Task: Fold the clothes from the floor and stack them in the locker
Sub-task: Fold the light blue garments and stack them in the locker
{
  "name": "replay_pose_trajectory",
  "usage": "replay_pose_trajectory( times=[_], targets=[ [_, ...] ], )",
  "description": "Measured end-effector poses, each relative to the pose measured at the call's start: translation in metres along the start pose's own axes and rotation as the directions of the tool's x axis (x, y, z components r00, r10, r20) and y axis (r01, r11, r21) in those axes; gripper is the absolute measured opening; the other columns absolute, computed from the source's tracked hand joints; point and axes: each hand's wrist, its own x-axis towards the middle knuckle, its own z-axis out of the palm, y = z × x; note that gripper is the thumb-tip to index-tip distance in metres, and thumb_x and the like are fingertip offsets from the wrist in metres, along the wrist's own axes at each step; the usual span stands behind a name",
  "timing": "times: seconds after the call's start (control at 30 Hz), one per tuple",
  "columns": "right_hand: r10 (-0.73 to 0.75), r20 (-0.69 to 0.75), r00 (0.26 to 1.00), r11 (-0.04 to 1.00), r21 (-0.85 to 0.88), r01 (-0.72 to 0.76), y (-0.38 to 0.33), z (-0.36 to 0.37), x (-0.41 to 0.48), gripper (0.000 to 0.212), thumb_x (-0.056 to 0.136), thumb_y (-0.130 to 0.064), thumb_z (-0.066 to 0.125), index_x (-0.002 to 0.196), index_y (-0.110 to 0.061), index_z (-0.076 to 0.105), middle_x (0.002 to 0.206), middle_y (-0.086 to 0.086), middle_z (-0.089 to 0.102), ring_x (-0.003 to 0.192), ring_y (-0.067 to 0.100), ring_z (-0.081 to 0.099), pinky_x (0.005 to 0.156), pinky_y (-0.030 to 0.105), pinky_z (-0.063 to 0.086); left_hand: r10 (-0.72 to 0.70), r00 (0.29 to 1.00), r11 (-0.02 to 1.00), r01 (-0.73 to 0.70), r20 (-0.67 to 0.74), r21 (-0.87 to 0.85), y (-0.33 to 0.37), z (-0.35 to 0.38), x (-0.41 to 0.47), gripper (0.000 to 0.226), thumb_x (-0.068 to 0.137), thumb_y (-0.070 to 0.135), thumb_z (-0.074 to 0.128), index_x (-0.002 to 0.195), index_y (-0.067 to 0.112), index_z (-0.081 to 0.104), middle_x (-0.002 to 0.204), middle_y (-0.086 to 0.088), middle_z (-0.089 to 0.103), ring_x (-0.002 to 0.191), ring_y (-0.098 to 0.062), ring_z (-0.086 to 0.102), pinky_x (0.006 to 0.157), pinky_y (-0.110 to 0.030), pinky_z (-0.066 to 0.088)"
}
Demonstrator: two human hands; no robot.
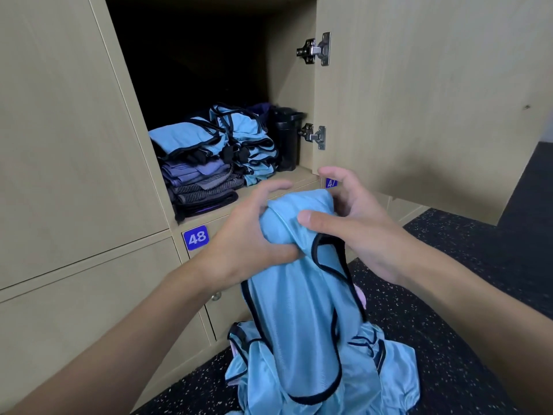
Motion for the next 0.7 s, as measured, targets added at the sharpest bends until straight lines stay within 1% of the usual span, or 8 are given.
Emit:
replay_pose_trajectory(
  times=[0.07, 0.17, 0.23, 0.37, 0.43, 0.5, 0.6, 0.7],
  targets=[
    [0.003, 0.113, 0.994, 0.998, -0.062, 0.004, -0.001, -0.004, 0.0, 0.105, 0.05, -0.04, 0.089, 0.136, -0.057, 0.031, 0.14, -0.008, 0.049, 0.132, 0.003, 0.047, 0.107, 0.03, 0.042, -0.057, 0.998, 0.997, 0.057, -0.004, -0.048, 0.002, -0.005, 0.001, 0.086, 0.067, -0.003, 0.085, 0.133, 0.037, 0.047, 0.093, -0.008, 0.073, 0.074, -0.012, 0.069, 0.068, -0.028, 0.06],
    [0.022, 0.258, 0.966, 0.997, -0.082, 0.0, -0.001, -0.003, -0.003, 0.118, 0.058, -0.026, 0.092, 0.136, -0.068, 0.014, 0.148, -0.015, 0.039, 0.131, -0.002, 0.048, 0.111, 0.031, 0.04, -0.147, 0.989, 0.982, 0.148, 0.015, -0.12, 0.005, -0.011, 0.003, 0.089, 0.065, -0.002, 0.086, 0.13, 0.046, 0.048, 0.099, -0.01, 0.073, 0.09, -0.035, 0.07, 0.082, -0.048, 0.06],
    [0.013, 0.246, 0.969, 0.995, -0.096, 0.011, 0.0, 0.001, -0.006, 0.116, 0.067, -0.009, 0.09, 0.139, -0.062, 0.016, 0.135, -0.021, 0.047, 0.119, -0.004, 0.057, 0.108, 0.03, 0.045, -0.193, 0.981, 0.961, 0.194, 0.027, -0.195, 0.004, -0.013, 0.006, 0.085, 0.069, -0.005, 0.083, 0.129, 0.045, 0.05, 0.097, -0.001, 0.074, 0.092, -0.033, 0.071, 0.081, -0.046, 0.061],
    [-0.016, 0.121, 0.992, 0.998, -0.051, 0.022, -0.001, 0.006, -0.007, 0.1, 0.073, 0.0, 0.083, 0.139, -0.053, 0.03, 0.108, 0.006, 0.071, 0.096, 0.018, 0.072, 0.091, 0.037, 0.057, -0.258, 0.963, 0.906, 0.269, 0.078, -0.326, 0.005, -0.019, 0.007, 0.072, 0.077, -0.003, 0.077, 0.13, 0.038, 0.051, 0.099, -0.008, 0.074, 0.079, -0.024, 0.073, 0.069, -0.036, 0.061],
    [-0.016, 0.066, 0.998, 1.0, 0.016, 0.015, 0.001, 0.005, -0.005, 0.096, 0.073, 0.002, 0.082, 0.135, -0.054, 0.035, 0.096, 0.004, 0.075, 0.088, 0.02, 0.073, 0.081, 0.034, 0.059, -0.271, 0.961, 0.891, 0.273, 0.058, -0.362, 0.003, -0.021, 0.007, 0.068, 0.078, 0.001, 0.079, 0.13, 0.035, 0.051, 0.107, -0.011, 0.074, 0.083, -0.022, 0.073, 0.073, -0.034, 0.061],
    [-0.009, 0.008, 1.0, 0.997, 0.082, 0.008, 0.002, 0.005, -0.002, 0.093, 0.074, 0.005, 0.08, 0.131, -0.054, 0.037, 0.084, -0.003, 0.075, 0.081, 0.017, 0.073, 0.075, 0.03, 0.059, -0.228, 0.973, 0.929, 0.222, 0.014, -0.297, 0.002, -0.023, 0.007, 0.072, 0.07, 0.014, 0.089, 0.126, 0.041, 0.053, 0.119, -0.007, 0.067, 0.096, -0.018, 0.072, 0.083, -0.034, 0.061],
    [0.02, -0.072, 0.997, 0.989, 0.148, -0.009, 0.004, 0.004, 0.002, 0.093, 0.072, 0.005, 0.081, 0.134, -0.049, 0.038, 0.084, -0.004, 0.075, 0.083, 0.016, 0.073, 0.073, 0.032, 0.059, -0.076, 0.996, 0.997, 0.076, 0.037, -0.023, 0.003, -0.021, 0.003, 0.079, 0.057, 0.038, 0.093, 0.122, 0.052, 0.051, 0.128, 0.009, 0.055, 0.114, -0.006, 0.062, 0.097, -0.032, 0.055],
    [0.075, -0.108, 0.991, 0.978, 0.203, -0.052, 0.003, 0.004, 0.004, 0.09, 0.072, 0.002, 0.081, 0.137, -0.044, 0.039, 0.097, 0.001, 0.075, 0.087, 0.019, 0.074, 0.075, 0.036, 0.06, 0.039, 0.997, 0.969, -0.053, 0.065, 0.241, 0.005, -0.016, -0.002, 0.088, 0.06, 0.044, 0.092, 0.132, 0.054, 0.042, 0.146, 0.02, 0.026, 0.129, 0.01, 0.033, 0.105, -0.013, 0.038]
  ],
)
